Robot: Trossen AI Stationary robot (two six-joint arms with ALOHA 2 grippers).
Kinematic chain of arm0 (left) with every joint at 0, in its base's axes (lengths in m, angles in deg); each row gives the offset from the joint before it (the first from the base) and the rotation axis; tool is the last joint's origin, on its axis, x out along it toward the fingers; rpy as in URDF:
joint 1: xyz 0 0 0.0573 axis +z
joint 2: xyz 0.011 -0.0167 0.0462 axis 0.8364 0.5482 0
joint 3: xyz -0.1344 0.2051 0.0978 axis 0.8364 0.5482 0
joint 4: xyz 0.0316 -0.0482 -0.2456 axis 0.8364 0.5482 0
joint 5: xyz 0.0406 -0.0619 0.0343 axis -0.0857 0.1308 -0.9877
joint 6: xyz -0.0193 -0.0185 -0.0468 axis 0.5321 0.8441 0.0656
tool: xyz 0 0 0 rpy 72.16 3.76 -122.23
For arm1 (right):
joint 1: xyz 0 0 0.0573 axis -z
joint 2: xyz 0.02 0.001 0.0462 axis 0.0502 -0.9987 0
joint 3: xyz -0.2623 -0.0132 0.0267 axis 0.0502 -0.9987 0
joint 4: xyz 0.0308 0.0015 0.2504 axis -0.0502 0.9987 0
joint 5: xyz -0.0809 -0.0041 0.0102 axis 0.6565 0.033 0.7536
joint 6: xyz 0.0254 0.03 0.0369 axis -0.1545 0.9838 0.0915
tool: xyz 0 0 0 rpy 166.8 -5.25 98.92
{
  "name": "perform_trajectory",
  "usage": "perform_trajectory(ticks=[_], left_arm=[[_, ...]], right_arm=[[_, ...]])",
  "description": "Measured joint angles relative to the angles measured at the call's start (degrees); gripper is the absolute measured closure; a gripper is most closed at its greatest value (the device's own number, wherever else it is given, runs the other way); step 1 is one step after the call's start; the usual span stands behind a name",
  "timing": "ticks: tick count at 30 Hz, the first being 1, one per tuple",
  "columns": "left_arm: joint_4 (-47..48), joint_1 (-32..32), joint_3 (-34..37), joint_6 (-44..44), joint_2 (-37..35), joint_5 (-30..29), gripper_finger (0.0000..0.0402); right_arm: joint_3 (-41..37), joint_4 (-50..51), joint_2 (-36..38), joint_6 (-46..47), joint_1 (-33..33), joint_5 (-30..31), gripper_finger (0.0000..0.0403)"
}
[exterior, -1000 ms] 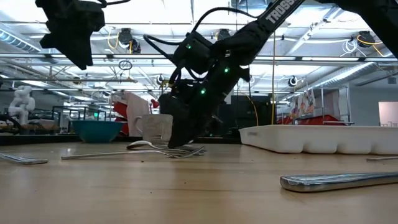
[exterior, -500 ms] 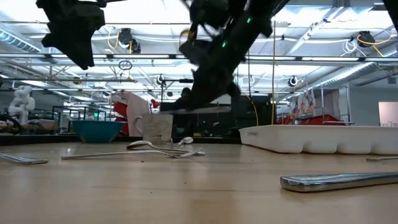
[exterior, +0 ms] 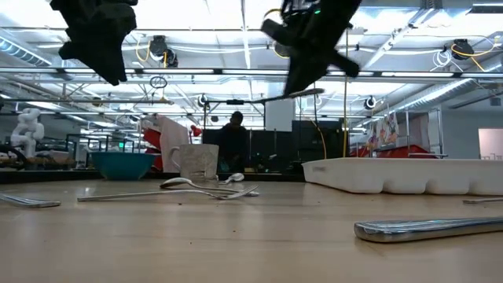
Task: Sort silverware
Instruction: Put the table knife in the silverware tray
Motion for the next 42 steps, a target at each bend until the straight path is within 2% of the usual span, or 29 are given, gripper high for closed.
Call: perform_trajectory(ticks=[10, 17, 21, 26, 33, 42], left_arm=[[-1.31, 0.0, 0.0, -0.19, 0.0, -0.04, 0.0265], [-1.45, 0.0, 0.0, 0.07, 0.0, -0.04, 0.0265], [-2.11, 0.0, 0.0, 0.18, 0.0, -0.04, 0.0265], [-3.85, 0.0, 0.0, 0.2, 0.0, -0.04, 0.0265], [-5.99, 0.0, -0.02, 0.23, 0.0, -0.09, 0.0265], [-5.86, 0.0, -0.02, 0.27, 0.0, -1.64, 0.0265]], right_arm=[[0.11, 21.69, 10.65, 14.41, -4.15, 8.22, 0.0403], [0.06, 39.24, 15.55, 26.83, -7.91, 9.37, 0.0403], [-2.89, 44.97, 18.5, 33.56, -9.61, 9.47, 0.0403], [-11.73, 43.05, 24.38, 39.19, -11.19, 8.95, 0.0403], [-28.36, 30.06, 33.52, 42.61, -11.19, 8.17, 0.0403], [-42.59, 16.89, 37.52, 43.58, -9.02, 5.48, 0.0403]])
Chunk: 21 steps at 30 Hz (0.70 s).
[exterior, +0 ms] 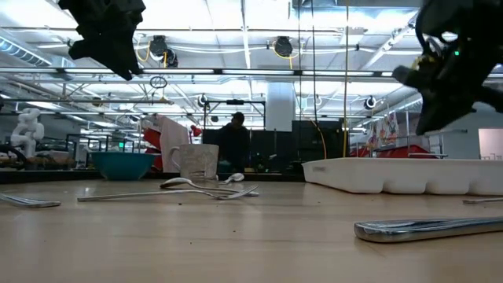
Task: Sort silverware
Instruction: Put the table knife in the silverware tray
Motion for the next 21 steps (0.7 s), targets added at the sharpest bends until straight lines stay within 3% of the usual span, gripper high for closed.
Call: perform_trajectory(ticks=[11, 21], left_arm=[[0.0, 0.0, 0.0, 0.2, 0.0, -0.48, 0.0265], [0.02, 0.0, 0.0, 1.46, 0.0, -1.52, 0.0265]], right_arm=[[-11.19, -18.95, -0.04, -2.56, 4.06, -1.16, 0.0402], [-12.35, -24.6, -0.78, -7.27, 7.86, -2.25, 0.0402]])
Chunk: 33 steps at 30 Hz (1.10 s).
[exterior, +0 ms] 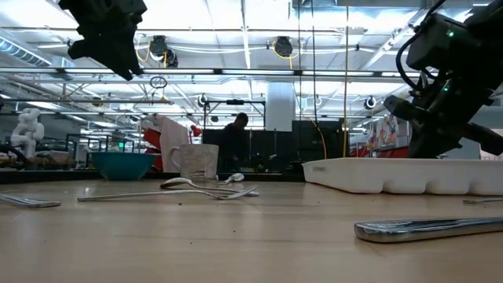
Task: Sort silverware
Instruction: Put the table knife in the silverware tray
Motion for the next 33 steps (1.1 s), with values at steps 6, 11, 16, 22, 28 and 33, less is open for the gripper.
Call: perform_trajectory(ticks=[6, 11, 16, 22, 28, 33], left_arm=[[0.0, 0.0, 0.0, 0.0, 0.0, -0.15, 0.0265], [0.02, 0.0, 0.0, 0.0, 0.0, -0.33, 0.0265], [0.02, 0.0, 0.0, -0.04, 0.0, -0.35, 0.0265], [0.15, 0.02, 0.0, -0.11, 0.0, -0.77, 0.0265], [0.24, 0.0, 0.0, -0.44, 0.0, -1.05, 0.0265], [0.41, 0.0, 0.0, -0.55, 0.0, -1.03, 0.0265]], right_arm=[[0.0, -0.8, -2.93, -0.38, 1.59, -2.05, 0.0402], [0.0, -1.03, -5.68, -0.55, 1.71, -3.85, 0.0402], [0.0, -2.21, -7.25, -0.52, 1.68, -4.83, 0.0391], [0.02, -4.17, -7.48, -2.54, 1.68, -4.9, 0.0348], [0.02, -5.11, -7.34, -2.21, 1.68, -5.05, 0.029], [0.9, -6.65, -4.34, -11.65, 1.73, -5.56, 0.0249]])
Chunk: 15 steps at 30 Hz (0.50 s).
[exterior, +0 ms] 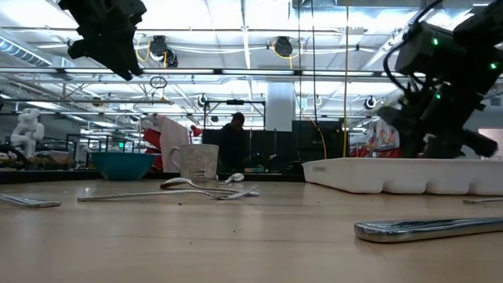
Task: Sort silverware
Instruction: Put the table knife in the silverware tray, then put the fork in the silverware tray
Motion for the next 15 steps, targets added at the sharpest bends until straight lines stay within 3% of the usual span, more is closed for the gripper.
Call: perform_trajectory(ticks=[6, 9, 15], left_arm=[[0.31, 0.0, 0.0, -0.02, 0.02, -0.17, 0.0265], [0.44, 0.02, 0.0, -0.02, 0.02, -0.15, 0.0265], [0.37, 0.02, 0.0, 0.01, 0.02, -0.26, 0.0265]], right_arm=[[10.15, 1.0, 4.67, -22.41, -0.51, -1.22, 0.0234], [17.09, 1.27, 5.94, -33.89, -2.27, -6.91, 0.0234], [23.93, 17.13, 2.66, -39.25, -9.75, -19.49, 0.0233]])
